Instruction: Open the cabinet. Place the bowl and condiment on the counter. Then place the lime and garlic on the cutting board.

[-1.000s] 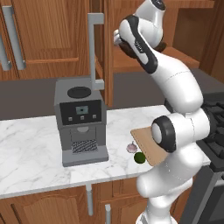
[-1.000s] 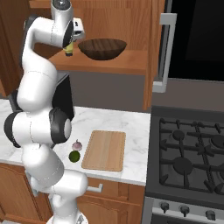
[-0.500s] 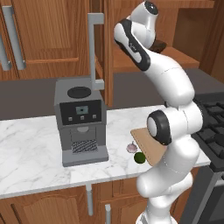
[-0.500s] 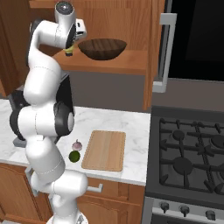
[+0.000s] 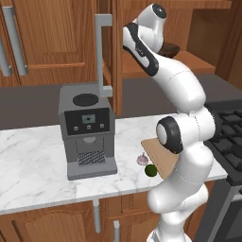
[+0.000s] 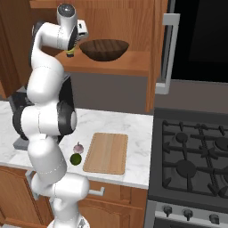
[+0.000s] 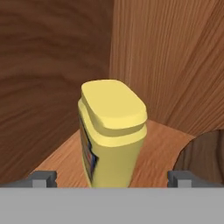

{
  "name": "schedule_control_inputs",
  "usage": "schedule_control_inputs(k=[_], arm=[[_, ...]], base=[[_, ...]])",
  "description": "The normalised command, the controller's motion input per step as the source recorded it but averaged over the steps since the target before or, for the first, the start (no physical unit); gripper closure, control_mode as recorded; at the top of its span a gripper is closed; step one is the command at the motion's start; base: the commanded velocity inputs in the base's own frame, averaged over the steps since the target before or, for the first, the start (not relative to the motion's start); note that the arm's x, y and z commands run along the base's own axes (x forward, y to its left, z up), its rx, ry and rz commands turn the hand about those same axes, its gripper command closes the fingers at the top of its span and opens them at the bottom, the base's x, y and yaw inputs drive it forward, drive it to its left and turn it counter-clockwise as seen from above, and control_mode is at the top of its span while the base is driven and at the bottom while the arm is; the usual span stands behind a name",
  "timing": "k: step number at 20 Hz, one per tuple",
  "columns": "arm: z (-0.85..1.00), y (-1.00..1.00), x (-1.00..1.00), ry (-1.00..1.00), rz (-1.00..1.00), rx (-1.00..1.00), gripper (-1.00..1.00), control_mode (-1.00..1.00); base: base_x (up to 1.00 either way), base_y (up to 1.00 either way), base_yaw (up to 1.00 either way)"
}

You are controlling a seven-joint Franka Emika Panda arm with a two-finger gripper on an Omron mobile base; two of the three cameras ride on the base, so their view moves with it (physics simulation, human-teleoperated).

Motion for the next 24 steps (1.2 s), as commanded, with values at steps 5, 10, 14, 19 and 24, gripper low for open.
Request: schedule_control_inputs(k=[5,10,14,19,24], arm=[[-0.08,0.02,0.16,-0.01,0.0,0.0,-1.0,-1.0],[-0.05,0.0,0.19,-0.02,0.0,0.0,-1.0,-1.0],[-0.01,0.05,0.23,-0.03,0.0,0.0,-1.0,-1.0],[0.0,0.07,0.21,-0.06,0.0,0.0,-1.0,-1.0],[-0.01,0.15,0.03,-0.04,0.0,0.0,1.0,-1.0]], base=[[0.0,0.0,0.0],[0.0,0.0,0.0],[0.0,0.0,0.0],[0.0,0.0,0.0],[0.0,0.0,0.0]])
